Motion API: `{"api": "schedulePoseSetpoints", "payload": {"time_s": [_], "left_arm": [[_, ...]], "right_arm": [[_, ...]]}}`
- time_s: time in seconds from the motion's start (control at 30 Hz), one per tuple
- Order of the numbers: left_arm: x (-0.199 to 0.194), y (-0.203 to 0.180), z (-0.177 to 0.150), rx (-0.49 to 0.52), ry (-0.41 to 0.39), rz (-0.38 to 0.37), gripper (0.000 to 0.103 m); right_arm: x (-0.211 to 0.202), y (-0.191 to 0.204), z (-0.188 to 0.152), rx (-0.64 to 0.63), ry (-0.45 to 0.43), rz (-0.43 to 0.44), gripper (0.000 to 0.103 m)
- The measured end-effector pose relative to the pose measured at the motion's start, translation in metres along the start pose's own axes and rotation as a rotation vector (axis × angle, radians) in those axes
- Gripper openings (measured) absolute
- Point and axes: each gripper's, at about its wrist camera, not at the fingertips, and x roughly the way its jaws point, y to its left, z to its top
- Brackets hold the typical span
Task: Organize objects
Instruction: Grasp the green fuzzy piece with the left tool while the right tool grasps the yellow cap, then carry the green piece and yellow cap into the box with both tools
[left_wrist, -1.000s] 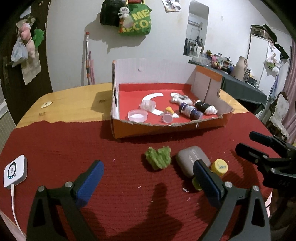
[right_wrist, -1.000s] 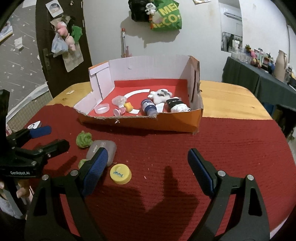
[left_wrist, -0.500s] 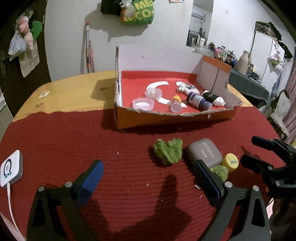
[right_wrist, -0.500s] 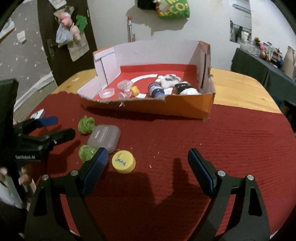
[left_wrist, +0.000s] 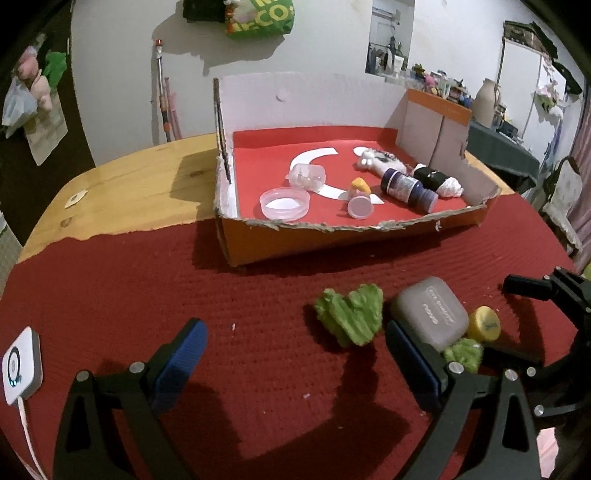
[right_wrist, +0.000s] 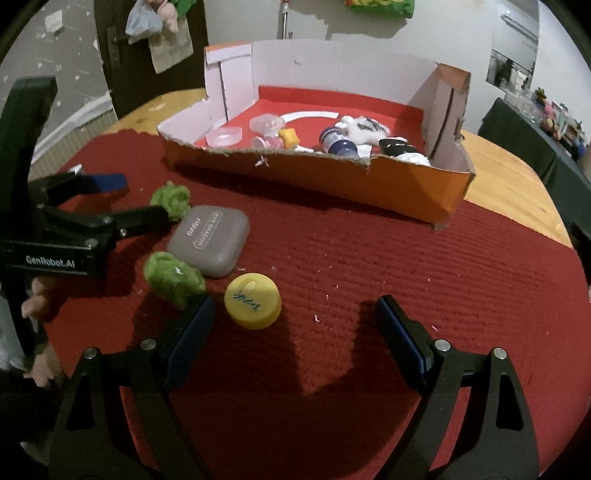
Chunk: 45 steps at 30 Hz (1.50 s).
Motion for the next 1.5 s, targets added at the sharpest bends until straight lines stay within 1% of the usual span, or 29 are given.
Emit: {"api": "schedulePoseSetpoints", "payload": {"time_s": [0.2, 0.3, 0.4, 0.57, 0.7, 0.8, 0.87, 0.97, 1.03, 1.07, 1.1, 1.13, 1.17, 1.2, 1.23, 1.33, 1.4, 1.5], "left_arm": [[0.008, 0.001, 0.004, 0.004, 0.019, -0.011, 0.099], [0.011, 0.000, 0.005, 0.010, 0.022, -0.014, 0.099], [0.012, 0.000, 0.005, 0.011, 0.025, -0.019, 0.099], [0.015, -0.003, 0.005, 0.028, 0.024, -0.019, 0.095], [0.015, -0.005, 0.006, 0.040, 0.017, -0.029, 0.089], [0.016, -0.007, 0.006, 0.047, 0.014, -0.033, 0.087], [0.016, -0.009, 0.007, 0.057, 0.011, -0.036, 0.084], [0.015, -0.011, 0.007, 0.064, 0.007, -0.047, 0.078], [0.015, -0.012, 0.007, 0.068, 0.004, -0.057, 0.071], [0.014, -0.013, 0.007, 0.070, 0.003, -0.064, 0.068], [0.014, -0.013, 0.007, 0.070, 0.000, -0.069, 0.063], [0.013, -0.014, 0.006, 0.071, -0.005, -0.073, 0.054], [0.012, -0.014, 0.006, 0.073, -0.007, -0.081, 0.049], [0.011, -0.015, 0.006, 0.074, -0.008, -0.095, 0.039], [0.010, -0.016, 0.005, 0.072, -0.008, -0.105, 0.038], [0.007, -0.017, 0.005, 0.065, -0.013, -0.109, 0.037], [0.002, -0.018, 0.005, 0.061, -0.017, -0.123, 0.037], [-0.007, -0.019, 0.005, 0.060, -0.037, -0.132, 0.037]], "right_arm": [[0.002, -0.012, 0.005, 0.024, -0.002, -0.052, 0.088], [0.003, -0.022, 0.007, 0.056, 0.005, -0.061, 0.088], [0.003, -0.025, 0.008, 0.071, -0.002, -0.051, 0.088], [0.003, -0.020, 0.007, 0.047, -0.015, -0.053, 0.088], [0.005, -0.018, 0.006, 0.040, -0.020, -0.038, 0.088], [0.005, -0.018, 0.007, 0.038, -0.024, -0.030, 0.086], [0.005, -0.017, 0.007, 0.037, -0.025, -0.021, 0.084], [0.005, -0.014, 0.007, 0.026, -0.030, -0.014, 0.076], [0.004, -0.012, 0.007, 0.020, -0.034, -0.008, 0.068], [0.004, -0.011, 0.007, 0.019, -0.036, -0.003, 0.066], [0.003, -0.010, 0.006, 0.018, -0.043, 0.002, 0.058], [0.002, -0.009, 0.006, 0.018, -0.048, 0.007, 0.048], [0.001, -0.009, 0.005, 0.017, -0.050, 0.017, 0.044], [0.000, -0.007, 0.004, 0.013, -0.052, 0.032, 0.037], [-0.001, -0.006, 0.003, 0.013, -0.054, 0.042, 0.029], [-0.004, -0.004, 0.002, 0.015, -0.061, 0.053, 0.029], [-0.009, -0.006, 0.004, 0.034, -0.069, 0.083, 0.029], [-0.020, -0.007, 0.008, 0.034, -0.100, 0.078, 0.029]]}}
